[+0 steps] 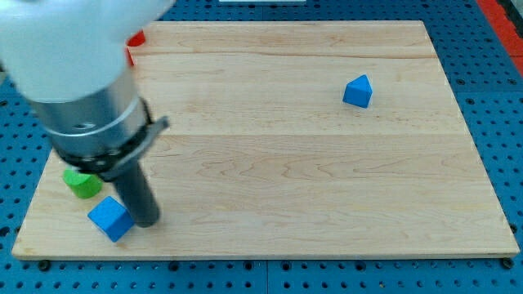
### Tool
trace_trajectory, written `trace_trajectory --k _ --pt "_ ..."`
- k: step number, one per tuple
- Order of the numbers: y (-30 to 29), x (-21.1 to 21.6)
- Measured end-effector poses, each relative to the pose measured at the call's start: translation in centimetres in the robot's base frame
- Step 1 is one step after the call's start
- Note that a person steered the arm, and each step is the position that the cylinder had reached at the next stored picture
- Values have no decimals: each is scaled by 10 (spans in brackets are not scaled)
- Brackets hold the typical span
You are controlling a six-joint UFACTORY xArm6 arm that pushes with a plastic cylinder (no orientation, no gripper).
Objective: Push the blue triangle in between the yellow hexagon and green star
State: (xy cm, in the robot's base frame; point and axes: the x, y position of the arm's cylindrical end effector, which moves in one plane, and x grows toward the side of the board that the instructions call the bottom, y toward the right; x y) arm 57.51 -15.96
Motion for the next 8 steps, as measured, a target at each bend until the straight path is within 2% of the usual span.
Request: trace_trajectory --k 1,2,3,5,7,8 --pt "-33 0" --pt "-33 0" --pt "74 -24" --pt "330 -92" --pt "378 -222" --pt "308 -207"
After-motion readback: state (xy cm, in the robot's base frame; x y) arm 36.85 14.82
